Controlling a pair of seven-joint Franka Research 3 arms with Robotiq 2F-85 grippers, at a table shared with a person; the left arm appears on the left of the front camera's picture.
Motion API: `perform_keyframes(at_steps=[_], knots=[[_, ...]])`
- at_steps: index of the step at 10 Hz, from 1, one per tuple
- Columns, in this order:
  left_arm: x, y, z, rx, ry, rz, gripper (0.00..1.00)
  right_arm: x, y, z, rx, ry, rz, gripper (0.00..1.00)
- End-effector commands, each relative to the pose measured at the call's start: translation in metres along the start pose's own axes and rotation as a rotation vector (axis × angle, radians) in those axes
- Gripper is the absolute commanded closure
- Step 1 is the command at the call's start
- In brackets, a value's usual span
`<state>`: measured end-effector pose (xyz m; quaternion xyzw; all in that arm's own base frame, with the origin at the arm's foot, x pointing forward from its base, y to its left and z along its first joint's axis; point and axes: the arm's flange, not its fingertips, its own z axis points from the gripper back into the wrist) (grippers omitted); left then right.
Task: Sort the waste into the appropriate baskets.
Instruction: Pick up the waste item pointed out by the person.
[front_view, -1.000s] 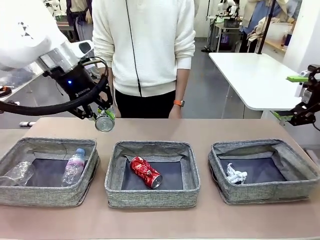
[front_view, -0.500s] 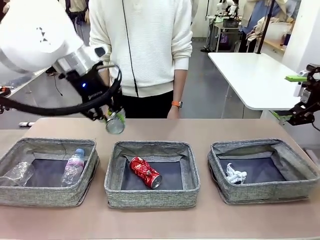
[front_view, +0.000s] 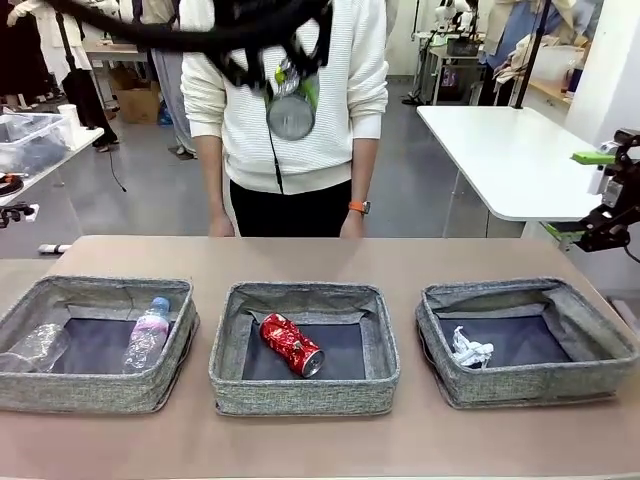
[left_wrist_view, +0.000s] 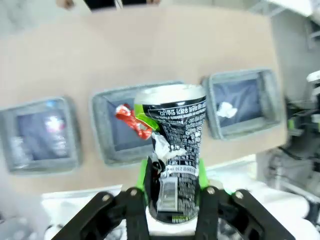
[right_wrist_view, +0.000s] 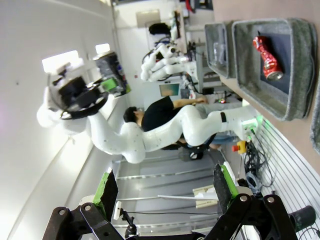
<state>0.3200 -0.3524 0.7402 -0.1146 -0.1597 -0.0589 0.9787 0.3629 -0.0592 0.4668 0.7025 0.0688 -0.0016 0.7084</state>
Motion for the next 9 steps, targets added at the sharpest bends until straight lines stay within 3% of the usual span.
perform_keyframes(at_steps=[1, 4, 7, 8, 9], knots=[[0.054, -0.044, 0.004, 0.186, 0.050, -0.006, 0.59, -0.001, 0.001, -0.002, -0.002, -0.006, 0.007, 0.00], [0.066, -0.077, 0.014, 0.185, 0.097, -0.070, 0.59, -0.001, 0.001, -0.002, -0.002, -0.006, 0.007, 0.00], [0.073, -0.070, 0.000, 0.237, 0.127, -0.013, 0.59, -0.001, 0.001, -0.002, -0.002, -0.006, 0.007, 0.00], [0.051, -0.063, -0.012, 0.204, 0.118, -0.086, 0.59, -0.001, 0.001, -0.002, -0.002, -0.006, 0.007, 0.00], [0.051, -0.063, -0.012, 0.204, 0.118, -0.086, 0.59, -0.001, 0.001, -0.002, -0.002, -0.006, 0.007, 0.00]])
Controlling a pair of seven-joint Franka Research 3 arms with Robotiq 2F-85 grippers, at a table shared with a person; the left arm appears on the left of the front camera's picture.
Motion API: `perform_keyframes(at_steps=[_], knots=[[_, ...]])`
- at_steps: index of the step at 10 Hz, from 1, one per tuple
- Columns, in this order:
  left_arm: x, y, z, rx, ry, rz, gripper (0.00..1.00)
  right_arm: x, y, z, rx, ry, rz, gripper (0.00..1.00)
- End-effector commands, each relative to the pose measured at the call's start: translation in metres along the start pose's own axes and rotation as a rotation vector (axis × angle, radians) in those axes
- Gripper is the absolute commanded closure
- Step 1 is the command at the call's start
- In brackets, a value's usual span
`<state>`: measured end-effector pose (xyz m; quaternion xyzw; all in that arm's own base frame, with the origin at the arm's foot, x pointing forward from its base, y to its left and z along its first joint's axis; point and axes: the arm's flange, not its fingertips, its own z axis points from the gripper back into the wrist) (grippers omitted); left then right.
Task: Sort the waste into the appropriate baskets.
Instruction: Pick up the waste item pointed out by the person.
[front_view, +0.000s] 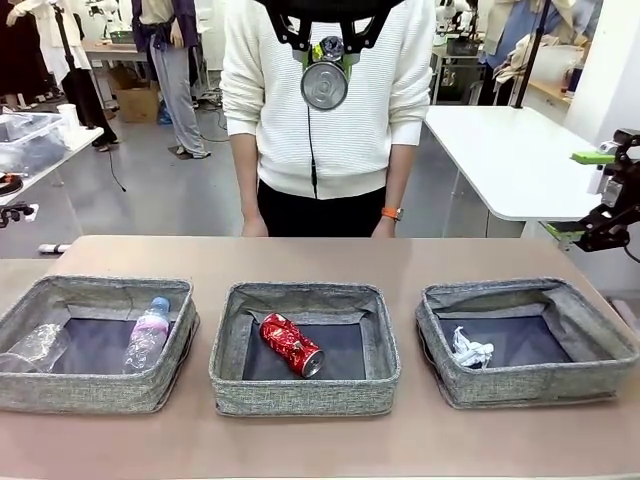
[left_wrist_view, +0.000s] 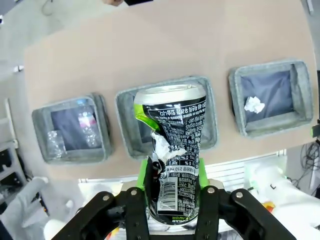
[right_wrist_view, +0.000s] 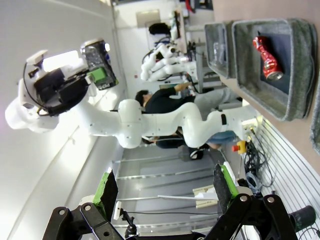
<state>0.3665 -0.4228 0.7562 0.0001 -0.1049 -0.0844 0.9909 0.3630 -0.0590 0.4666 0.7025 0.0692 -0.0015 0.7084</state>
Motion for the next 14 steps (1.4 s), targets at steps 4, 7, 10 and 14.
perform_keyframes(at_steps=[4, 7, 10, 14], knots=[[0.000, 0.005, -0.005, 0.053, 0.075, -0.022, 0.59, -0.001, 0.001, -0.002, -0.002, -0.006, 0.007, 0.00], [-0.002, 0.014, 0.032, 0.029, 0.061, 0.012, 0.59, -0.001, 0.001, -0.002, -0.002, -0.006, 0.007, 0.00], [-0.011, 0.019, 0.020, 0.037, 0.059, 0.012, 0.59, -0.001, 0.001, -0.002, -0.002, -0.006, 0.007, 0.00], [-0.011, 0.019, 0.020, 0.037, 0.059, 0.012, 0.59, -0.001, 0.001, -0.002, -0.002, -0.006, 0.007, 0.00]])
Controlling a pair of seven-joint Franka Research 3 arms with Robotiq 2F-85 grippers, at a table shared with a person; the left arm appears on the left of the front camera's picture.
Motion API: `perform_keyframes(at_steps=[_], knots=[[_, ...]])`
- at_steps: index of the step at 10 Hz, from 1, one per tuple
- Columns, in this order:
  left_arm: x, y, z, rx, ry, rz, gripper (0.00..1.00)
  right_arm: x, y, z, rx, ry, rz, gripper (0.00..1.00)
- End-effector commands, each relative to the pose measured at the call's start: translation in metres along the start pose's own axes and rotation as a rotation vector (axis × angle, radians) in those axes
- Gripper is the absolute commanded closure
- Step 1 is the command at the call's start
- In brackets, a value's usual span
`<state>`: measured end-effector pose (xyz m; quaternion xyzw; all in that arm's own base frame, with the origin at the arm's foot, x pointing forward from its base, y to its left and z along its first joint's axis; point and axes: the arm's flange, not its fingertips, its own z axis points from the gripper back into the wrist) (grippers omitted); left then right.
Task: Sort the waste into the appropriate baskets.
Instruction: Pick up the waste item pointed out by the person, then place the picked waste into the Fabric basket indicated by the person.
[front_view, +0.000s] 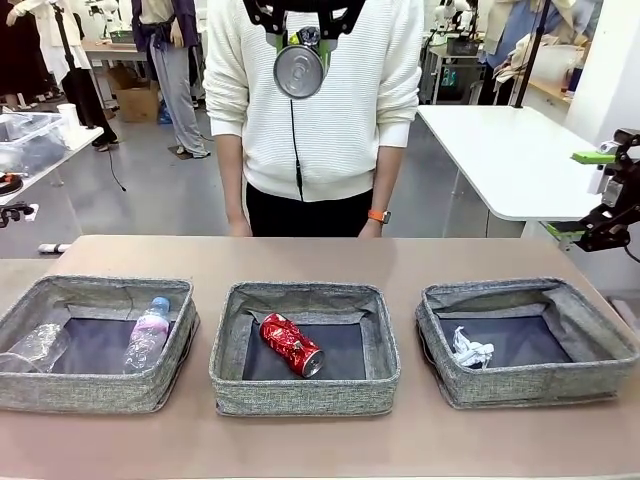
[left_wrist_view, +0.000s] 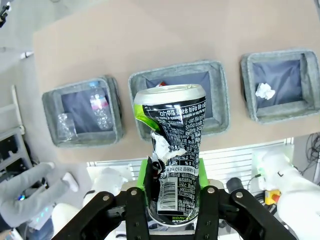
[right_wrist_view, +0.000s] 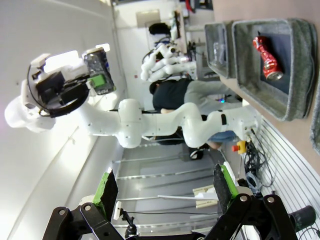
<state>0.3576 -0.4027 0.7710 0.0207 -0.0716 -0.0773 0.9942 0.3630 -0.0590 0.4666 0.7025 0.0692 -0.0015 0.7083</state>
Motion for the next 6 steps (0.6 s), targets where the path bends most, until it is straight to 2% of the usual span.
perform_keyframes(at_steps=[1, 6], knots=[[-0.0022, 0.0007, 0.0026, 0.000, -0.011, 0.002, 0.59, -0.0010, 0.0013, -0.0022, -0.002, -0.006, 0.007, 0.00], [-0.0022, 0.0007, 0.0026, 0.000, -0.011, 0.002, 0.59, -0.0010, 0.0013, -0.0022, -0.002, -0.006, 0.007, 0.00]])
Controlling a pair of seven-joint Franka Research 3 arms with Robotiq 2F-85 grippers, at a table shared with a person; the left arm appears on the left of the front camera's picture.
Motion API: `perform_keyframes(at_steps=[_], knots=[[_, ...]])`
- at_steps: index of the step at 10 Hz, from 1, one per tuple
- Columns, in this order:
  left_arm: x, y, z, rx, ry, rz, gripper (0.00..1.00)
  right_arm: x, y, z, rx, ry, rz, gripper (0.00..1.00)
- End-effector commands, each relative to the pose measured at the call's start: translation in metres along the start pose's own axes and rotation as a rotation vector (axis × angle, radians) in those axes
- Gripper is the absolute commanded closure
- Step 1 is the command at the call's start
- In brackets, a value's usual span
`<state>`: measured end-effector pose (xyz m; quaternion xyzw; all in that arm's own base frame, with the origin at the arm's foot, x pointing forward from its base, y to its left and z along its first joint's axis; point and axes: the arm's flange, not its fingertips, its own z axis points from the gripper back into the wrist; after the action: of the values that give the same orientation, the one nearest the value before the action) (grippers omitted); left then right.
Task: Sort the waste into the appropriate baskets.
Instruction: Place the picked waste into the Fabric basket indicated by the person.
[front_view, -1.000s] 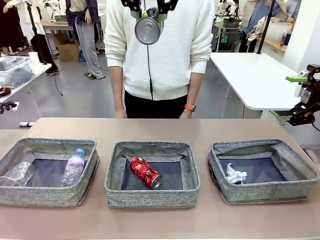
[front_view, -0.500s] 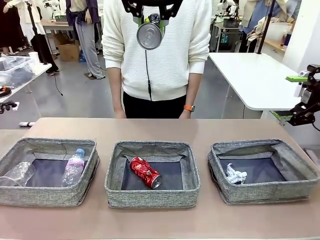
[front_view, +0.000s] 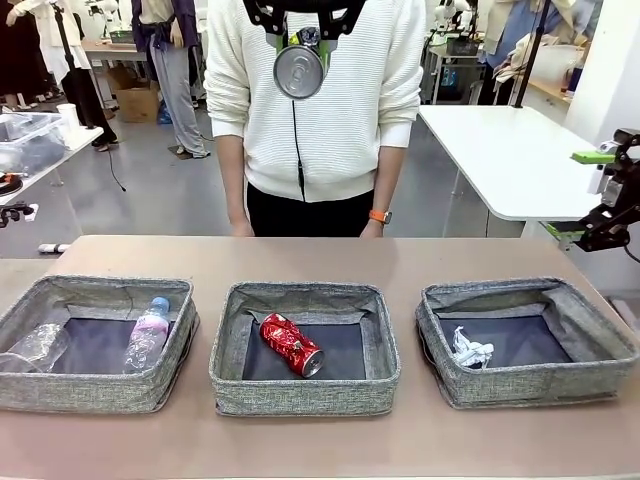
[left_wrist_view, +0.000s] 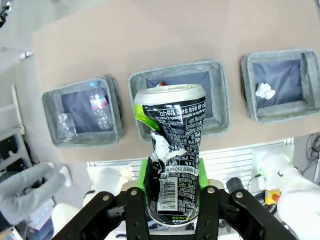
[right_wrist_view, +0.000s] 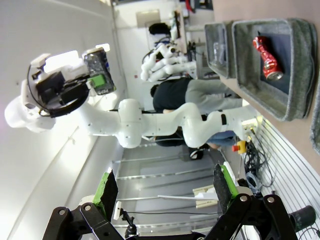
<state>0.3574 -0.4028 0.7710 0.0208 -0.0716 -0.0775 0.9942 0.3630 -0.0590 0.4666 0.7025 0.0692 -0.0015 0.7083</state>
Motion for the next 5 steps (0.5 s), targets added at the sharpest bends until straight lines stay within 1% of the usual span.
perform_keyframes(at_steps=[1, 5], knots=[[-0.0021, 0.0009, 0.0026, 0.000, -0.011, 0.002, 0.59, -0.0010, 0.0012, -0.0022, -0.002, -0.006, 0.007, 0.00], [-0.0021, 0.0009, 0.0026, 0.000, -0.011, 0.002, 0.59, -0.0010, 0.0012, -0.0022, -0.002, -0.006, 0.007, 0.00]])
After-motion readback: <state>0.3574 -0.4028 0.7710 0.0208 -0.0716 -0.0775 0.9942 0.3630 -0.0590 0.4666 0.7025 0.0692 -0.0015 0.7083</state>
